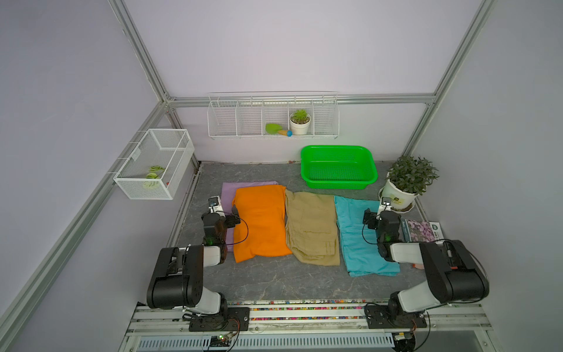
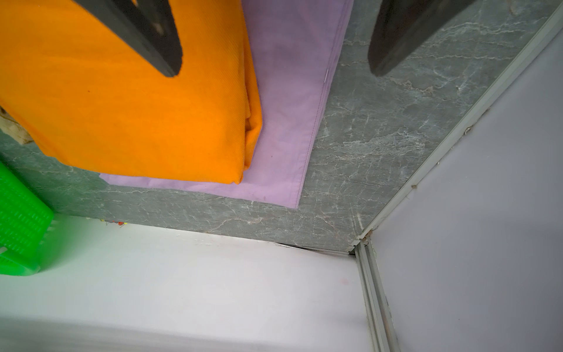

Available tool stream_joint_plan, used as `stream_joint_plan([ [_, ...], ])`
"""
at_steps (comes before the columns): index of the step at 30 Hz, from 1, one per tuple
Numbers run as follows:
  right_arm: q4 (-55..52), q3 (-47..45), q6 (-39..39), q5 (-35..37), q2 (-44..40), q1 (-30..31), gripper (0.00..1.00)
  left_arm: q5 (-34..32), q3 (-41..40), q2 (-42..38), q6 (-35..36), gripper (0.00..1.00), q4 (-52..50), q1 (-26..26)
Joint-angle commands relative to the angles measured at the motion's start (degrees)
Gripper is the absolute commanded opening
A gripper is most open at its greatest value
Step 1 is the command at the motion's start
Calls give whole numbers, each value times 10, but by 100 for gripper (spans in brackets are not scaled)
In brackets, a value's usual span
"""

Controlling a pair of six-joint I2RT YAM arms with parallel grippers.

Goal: Put the folded long pants in the basket
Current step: Pick up the long pant at the center of the board.

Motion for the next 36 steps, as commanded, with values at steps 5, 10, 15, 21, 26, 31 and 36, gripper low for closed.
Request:
stream_joint_plan([
  [5, 12, 7, -5, 7, 5, 2, 99, 9, 11, 8, 6, 100, 7, 1],
  [10, 13, 7, -5, 7, 5, 2, 99, 16, 11, 8, 2, 100, 4, 7],
  [15, 15, 7, -5, -4, 2, -2, 99, -23, 6, -5, -5, 100, 15, 5],
  [21, -178, 51, 13, 48, -146, 17, 99, -109, 114, -230, -163, 100, -317, -15],
  [26, -409, 97, 225, 39, -289, 17, 98, -61, 129, -246, -381, 100, -451, -4],
  [31, -655, 162, 392, -57, -371, 39, 89, 109, 200, -246, -391, 100, -566, 9],
  [36, -788, 165, 537, -129, -412, 135, 86, 232, 297, -221, -338, 99, -731, 9],
])
